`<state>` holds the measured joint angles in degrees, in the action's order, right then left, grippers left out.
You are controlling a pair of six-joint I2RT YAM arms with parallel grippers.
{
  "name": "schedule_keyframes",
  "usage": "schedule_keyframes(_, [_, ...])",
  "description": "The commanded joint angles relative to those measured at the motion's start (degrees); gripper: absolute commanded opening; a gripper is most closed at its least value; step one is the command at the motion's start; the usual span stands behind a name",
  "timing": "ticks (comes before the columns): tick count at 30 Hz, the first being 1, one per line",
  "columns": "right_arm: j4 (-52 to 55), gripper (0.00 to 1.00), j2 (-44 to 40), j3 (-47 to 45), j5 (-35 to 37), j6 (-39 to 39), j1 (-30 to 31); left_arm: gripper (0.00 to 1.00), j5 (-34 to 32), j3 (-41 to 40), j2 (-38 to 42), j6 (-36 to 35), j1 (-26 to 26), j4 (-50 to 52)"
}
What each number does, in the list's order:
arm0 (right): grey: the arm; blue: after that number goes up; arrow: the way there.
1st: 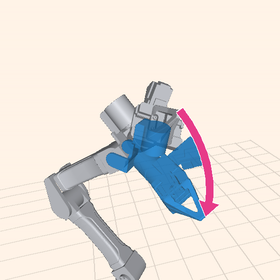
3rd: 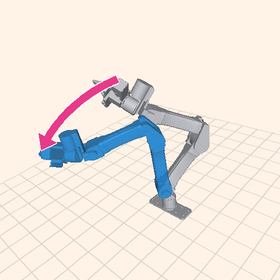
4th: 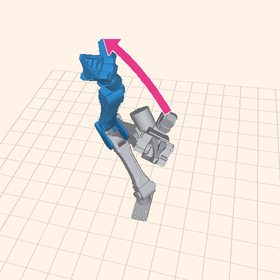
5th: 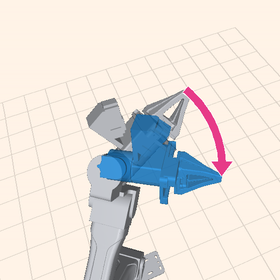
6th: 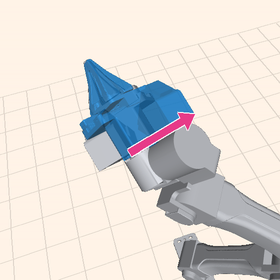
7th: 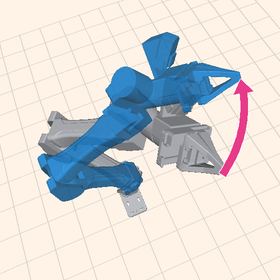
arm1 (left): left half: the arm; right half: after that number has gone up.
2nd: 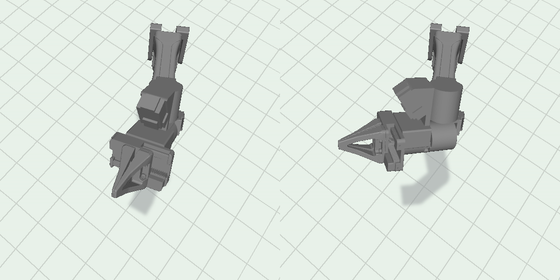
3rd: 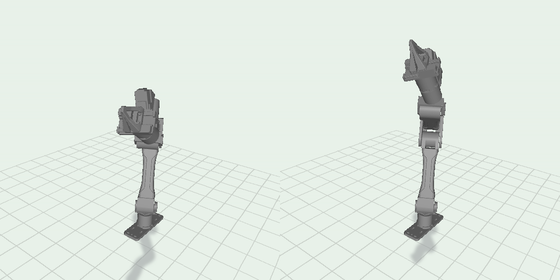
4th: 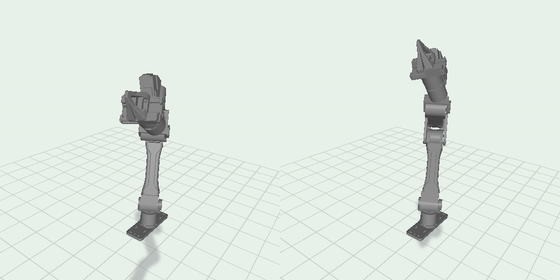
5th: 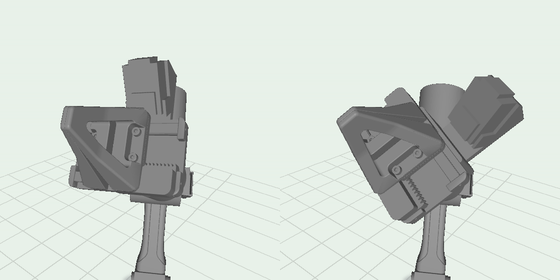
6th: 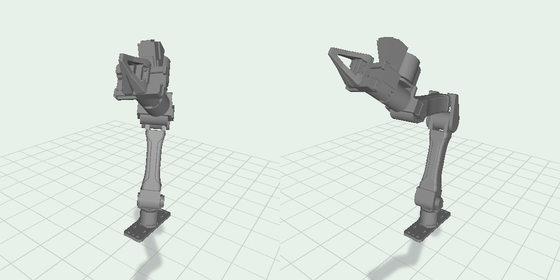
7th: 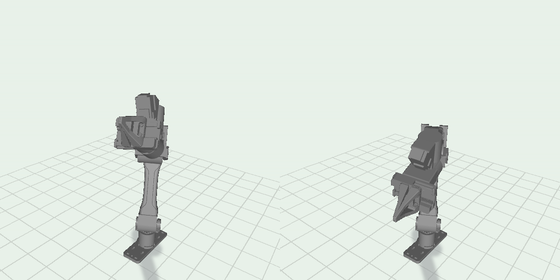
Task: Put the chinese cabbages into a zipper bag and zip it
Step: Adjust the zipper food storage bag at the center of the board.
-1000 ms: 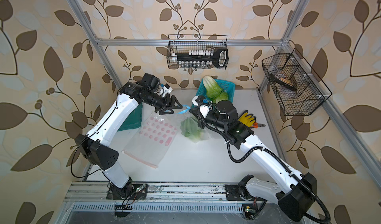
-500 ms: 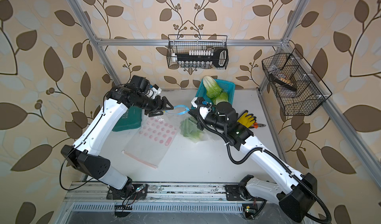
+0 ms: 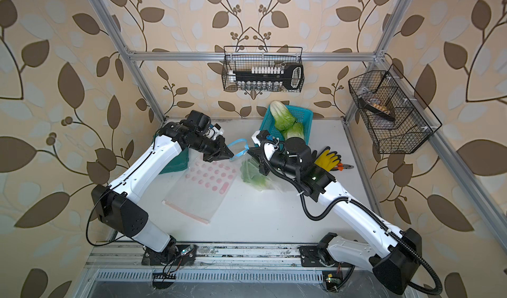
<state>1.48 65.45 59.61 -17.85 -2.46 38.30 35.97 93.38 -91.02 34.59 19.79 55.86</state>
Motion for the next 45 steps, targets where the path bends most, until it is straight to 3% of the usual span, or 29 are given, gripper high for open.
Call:
schedule_keyframes(1, [-0.3,0.00,1.4,3.2,0.7,3.0,2.0,0.02,-0.6,5.9,2.9,-0.9,-3.5,-4.0])
schedule_keyframes(6, [-0.6,0.00,4.2,7.0,1.5,5.5,7.7,0.00,-3.2,11.0,5.8,-5.3,-5.8,-10.4])
schedule_keyframes(10, [-6.0,0.00,7.5,6.3,3.0,10.9,12.0,0.00,-6.2,18.7,2.8,-12.6,-5.9,-6.6])
schedule_keyframes(12, [-9.4,0.00,10.0,4.5,5.9,14.7,14.0,0.00,-5.0,17.5,1.4,-16.3,-5.9,-5.6])
schedule_keyframes(16, [-14.3,0.00,15.8,-0.4,12.4,24.4,16.0,0.00,-2.1,6.8,0.7,-18.8,-5.9,-8.0])
schedule_keyframes(21, [-14.3,0.12,15.3,-6.1,13.8,32.3,16.2,0.00,0.8,-4.1,1.9,-19.3,-5.6,-11.8])
schedule_keyframes(23, [-10.9,0.29,13.0,-6.7,12.8,31.0,16.2,0.00,1.4,-7.5,2.0,-20.0,-5.1,-12.4])
schedule_keyframes(26, [-0.6,0.46,9.1,-4.6,11.7,27.6,14.7,0.00,2.5,-10.7,2.2,-21.0,-4.3,-12.2])
schedule_keyframes(28, [6.7,0.55,7.6,-2.2,9.7,29.2,10.5,0.00,2.8,-11.7,2.9,-21.0,-3.8,-12.6])
schedule_keyframes(31, [16.9,0.62,9.7,3.2,7.5,31.7,4.1,0.00,3.1,-11.1,3.6,-21.2,-3.1,-13.0])
schedule_keyframes(33, [21.6,0.65,13.2,7.2,8.6,30.2,3.8,0.00,3.2,-9.9,3.2,-21.4,-2.1,-12.5])
schedule_keyframes(42, [17.5,0.61,25.7,12.3,6.2,33.1,4.3,0.00,2.4,-5.4,0.7,-23.5,0.2,-9.0])
schedule_keyframes(45, [14.3,0.47,28.4,12.4,4.6,36.0,4.0,0.00,2.6,-4.7,0.7,-23.4,0.8,-8.6])
